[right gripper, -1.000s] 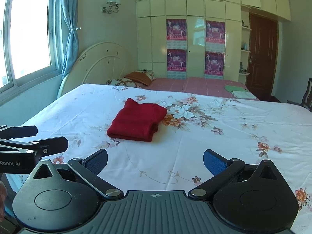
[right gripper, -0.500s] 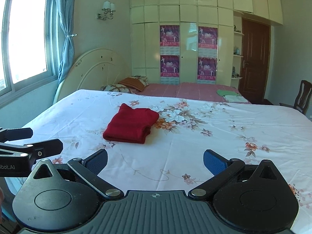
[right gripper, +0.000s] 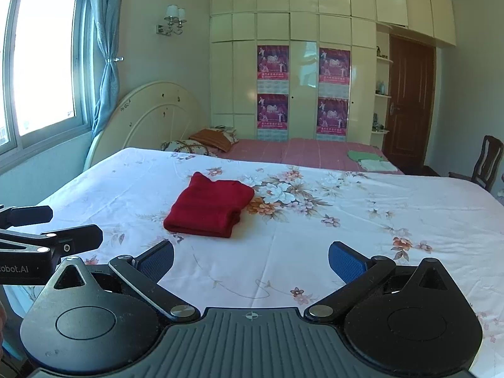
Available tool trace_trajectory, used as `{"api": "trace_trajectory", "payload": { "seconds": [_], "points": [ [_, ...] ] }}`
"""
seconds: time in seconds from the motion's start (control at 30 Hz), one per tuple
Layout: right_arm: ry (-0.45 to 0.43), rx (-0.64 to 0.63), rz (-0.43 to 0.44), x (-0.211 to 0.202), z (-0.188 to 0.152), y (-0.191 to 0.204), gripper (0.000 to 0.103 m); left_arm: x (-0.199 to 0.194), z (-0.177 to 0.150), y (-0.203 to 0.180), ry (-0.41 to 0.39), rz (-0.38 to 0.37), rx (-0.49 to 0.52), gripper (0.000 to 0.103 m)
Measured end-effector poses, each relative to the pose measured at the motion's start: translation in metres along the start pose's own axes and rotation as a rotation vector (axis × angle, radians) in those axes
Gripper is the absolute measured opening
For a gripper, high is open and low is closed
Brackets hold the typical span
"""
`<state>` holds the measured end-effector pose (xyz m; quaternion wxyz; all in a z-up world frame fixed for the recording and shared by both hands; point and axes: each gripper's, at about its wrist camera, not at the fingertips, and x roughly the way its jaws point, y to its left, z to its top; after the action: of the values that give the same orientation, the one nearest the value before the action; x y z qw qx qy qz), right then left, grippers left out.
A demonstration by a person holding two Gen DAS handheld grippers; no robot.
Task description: Fold small clothes
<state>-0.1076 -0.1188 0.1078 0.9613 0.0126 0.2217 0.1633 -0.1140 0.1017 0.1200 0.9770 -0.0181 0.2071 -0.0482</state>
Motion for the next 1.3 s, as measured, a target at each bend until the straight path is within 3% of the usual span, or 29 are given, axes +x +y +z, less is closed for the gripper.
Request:
{"api": "trace_trajectory", "payload": {
  "seconds": [0.77,1.3],
  "points": [
    [-0.002,0.007,0.002,-0.002,0.003,-0.010,0.103,0.002,0.002,-0.008,-0.010,-0.010,0.024,0.103],
    [0.001,0.004,0.014,0.005,0.006,-0.014,0.103,0.005,0.004,-0.002,-0.027,0.028,-0.005,0.103]
  ]
}}
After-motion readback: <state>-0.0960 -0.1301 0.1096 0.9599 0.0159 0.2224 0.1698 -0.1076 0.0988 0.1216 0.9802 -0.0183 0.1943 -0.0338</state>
